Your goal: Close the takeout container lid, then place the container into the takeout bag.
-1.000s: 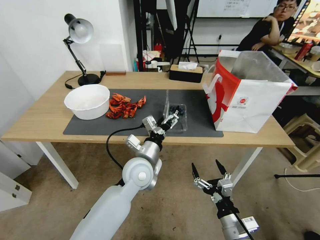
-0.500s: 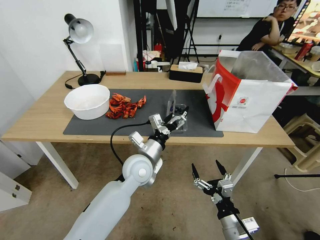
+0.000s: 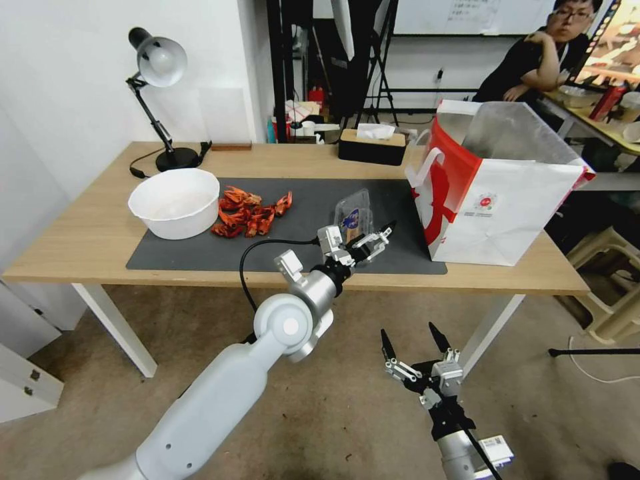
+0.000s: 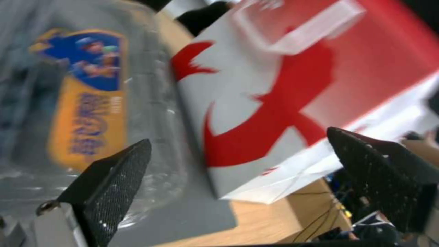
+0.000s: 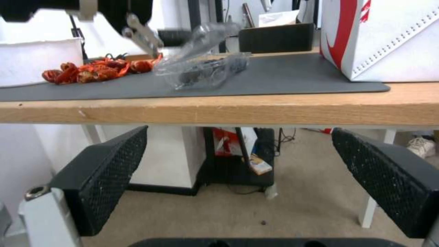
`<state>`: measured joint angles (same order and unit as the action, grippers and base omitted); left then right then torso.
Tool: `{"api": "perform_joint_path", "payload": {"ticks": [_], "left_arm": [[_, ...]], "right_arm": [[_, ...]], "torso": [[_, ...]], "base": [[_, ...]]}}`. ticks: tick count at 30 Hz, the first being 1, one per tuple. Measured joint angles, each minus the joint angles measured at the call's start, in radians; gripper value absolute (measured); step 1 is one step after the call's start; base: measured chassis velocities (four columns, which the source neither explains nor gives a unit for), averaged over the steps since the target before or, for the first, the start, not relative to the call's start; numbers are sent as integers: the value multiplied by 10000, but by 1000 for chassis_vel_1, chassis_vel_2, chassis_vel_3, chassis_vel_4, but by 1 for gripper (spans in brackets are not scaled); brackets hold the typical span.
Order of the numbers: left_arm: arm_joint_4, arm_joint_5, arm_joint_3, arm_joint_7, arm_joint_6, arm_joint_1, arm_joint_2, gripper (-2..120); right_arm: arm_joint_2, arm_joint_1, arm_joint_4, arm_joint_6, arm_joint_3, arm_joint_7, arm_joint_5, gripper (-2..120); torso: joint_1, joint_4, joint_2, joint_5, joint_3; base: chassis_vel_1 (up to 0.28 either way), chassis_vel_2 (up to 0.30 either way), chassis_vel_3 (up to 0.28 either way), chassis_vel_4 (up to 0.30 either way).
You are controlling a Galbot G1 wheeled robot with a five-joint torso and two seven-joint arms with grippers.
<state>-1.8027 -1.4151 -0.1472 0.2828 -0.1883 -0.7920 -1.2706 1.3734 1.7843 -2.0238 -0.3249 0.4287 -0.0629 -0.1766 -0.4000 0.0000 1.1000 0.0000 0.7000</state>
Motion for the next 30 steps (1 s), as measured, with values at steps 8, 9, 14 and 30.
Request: {"api": "perform_joint_path", "payload": {"ticks": [8,9,14,30], "left_arm": [[236,-665,150,1224,-317,272,-174,80],[262,-684,153,1638,-431,314,-184,65],[237,-685,151,2009,-571,340,-189,50],[173,-743,170,2342,-698,504,-51,0]], "right_arm": [[40,0,23,-21,-53,-34,14,100],[-29,-9,-133,43,-88,-74,-78,100],[-207,-92,-385,258,-20,-249,-524,100],[-2701,-4055,-970,3651,871,778,-8897,100]], "torso": [[0,0,0,0,0],[0,0,0,0,0],[0,0,0,0,0],[1,-1,-1,1,1]], "base": [[0,0,0,0],[0,0,0,0],[0,0,0,0],[0,0,0,0]]}}
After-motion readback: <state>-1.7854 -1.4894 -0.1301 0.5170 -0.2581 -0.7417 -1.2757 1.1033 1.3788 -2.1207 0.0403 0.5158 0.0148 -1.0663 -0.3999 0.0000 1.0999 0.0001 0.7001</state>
